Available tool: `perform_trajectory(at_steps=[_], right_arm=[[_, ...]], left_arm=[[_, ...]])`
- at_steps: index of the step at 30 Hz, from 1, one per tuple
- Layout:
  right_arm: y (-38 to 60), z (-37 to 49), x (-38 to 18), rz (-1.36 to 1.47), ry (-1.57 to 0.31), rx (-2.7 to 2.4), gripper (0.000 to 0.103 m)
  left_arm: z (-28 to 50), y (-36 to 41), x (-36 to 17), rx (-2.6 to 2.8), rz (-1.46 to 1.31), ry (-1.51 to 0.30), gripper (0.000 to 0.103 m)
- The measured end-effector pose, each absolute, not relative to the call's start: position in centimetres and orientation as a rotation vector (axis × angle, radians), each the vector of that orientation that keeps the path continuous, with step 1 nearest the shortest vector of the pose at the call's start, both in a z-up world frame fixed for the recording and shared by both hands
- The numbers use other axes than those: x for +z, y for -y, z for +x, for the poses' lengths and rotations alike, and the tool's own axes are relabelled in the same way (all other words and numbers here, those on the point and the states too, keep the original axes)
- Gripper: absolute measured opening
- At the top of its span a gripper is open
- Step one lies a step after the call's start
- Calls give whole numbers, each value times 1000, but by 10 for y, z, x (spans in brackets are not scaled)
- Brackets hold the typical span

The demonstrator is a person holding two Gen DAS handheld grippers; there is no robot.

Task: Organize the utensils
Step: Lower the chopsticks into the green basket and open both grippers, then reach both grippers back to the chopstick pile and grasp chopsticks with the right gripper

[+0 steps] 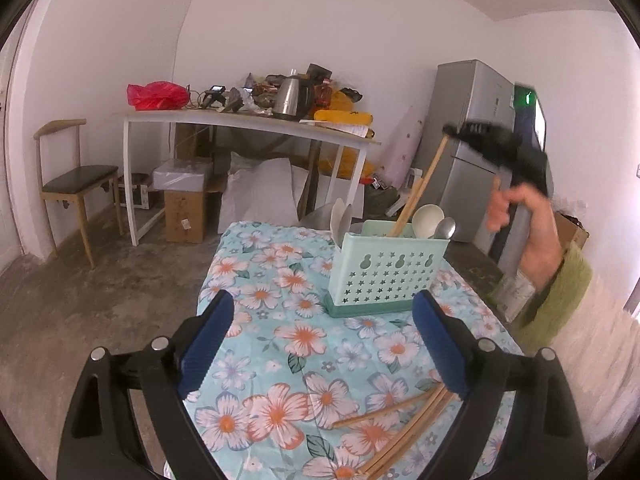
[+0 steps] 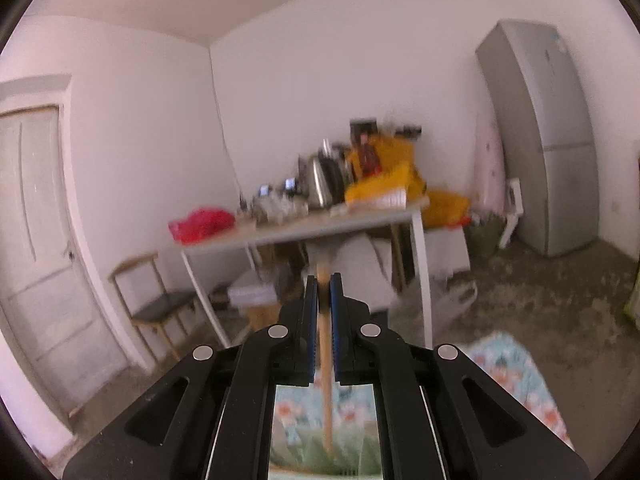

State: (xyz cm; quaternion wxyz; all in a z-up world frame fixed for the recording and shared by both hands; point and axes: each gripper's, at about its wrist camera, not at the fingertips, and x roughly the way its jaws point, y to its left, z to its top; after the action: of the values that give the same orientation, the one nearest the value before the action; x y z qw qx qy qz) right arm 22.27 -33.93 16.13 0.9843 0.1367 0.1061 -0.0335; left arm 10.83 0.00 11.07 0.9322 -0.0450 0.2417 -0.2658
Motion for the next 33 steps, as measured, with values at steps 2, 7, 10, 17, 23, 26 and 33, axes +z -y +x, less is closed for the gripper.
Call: perform_trajectory(at_steps=[2, 7, 10, 17, 23, 26, 33], right_arm=[[343, 214, 156, 284, -224, -72, 13], [356, 159, 150, 332, -196, -61, 23], [358, 118, 148, 340, -179, -56, 23], [366, 54, 104, 445, -279, -69, 30], [354, 41, 15, 657, -564, -75, 30], [343, 42, -22, 728, -692, -72, 30], [334, 41, -51, 787, -811, -41, 40]], left_arm=[[109, 0, 109, -550, -92, -500, 88], [115, 9, 104, -571, -88, -512, 89], [118, 16, 100, -586, -84, -525, 89], [119, 36, 84, -618, -33, -570, 89], [122, 52, 60, -634, -3, -634, 90], [125, 60, 47, -626, 36, -681, 90], [122, 67, 29, -589, 77, -722, 90]])
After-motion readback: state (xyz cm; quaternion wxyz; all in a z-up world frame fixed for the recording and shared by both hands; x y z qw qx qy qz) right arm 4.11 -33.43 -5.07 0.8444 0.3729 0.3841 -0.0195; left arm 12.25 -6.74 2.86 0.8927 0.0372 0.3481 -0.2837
